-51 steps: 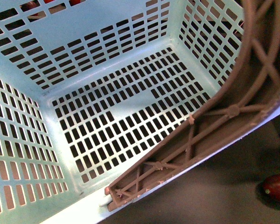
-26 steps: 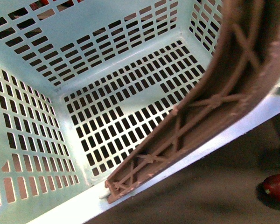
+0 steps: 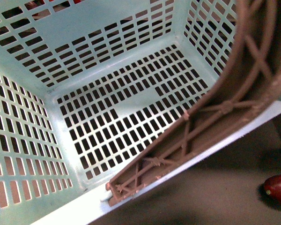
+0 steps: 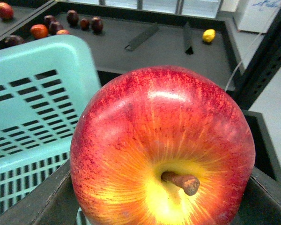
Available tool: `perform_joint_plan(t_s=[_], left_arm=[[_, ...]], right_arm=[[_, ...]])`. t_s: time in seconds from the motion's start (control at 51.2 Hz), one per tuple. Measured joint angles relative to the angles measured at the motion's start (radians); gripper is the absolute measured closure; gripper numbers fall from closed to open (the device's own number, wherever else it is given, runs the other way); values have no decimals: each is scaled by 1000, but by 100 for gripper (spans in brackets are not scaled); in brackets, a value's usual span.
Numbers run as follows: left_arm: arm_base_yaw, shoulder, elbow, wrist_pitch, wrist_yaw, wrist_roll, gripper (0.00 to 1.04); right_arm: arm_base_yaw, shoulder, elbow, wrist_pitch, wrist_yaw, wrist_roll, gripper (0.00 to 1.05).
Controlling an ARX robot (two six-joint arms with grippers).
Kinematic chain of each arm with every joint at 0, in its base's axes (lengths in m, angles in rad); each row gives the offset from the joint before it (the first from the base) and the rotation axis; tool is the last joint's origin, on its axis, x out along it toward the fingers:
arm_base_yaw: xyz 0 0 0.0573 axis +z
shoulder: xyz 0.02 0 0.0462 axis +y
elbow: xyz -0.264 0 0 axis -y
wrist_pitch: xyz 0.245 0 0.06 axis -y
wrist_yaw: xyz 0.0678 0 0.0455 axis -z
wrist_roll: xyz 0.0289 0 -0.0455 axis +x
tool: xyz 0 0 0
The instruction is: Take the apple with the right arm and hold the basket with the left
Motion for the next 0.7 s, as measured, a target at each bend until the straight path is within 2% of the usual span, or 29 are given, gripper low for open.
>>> perform_joint_plan(t_s=[0.586, 0.703], left_arm=[[-3, 0, 0, 0, 5, -3, 88], [-3, 0, 0, 0, 4, -3, 88]], right_arm=[[159, -8, -32, -66, -79, 11, 26], [160, -8, -32, -66, -74, 6, 14]])
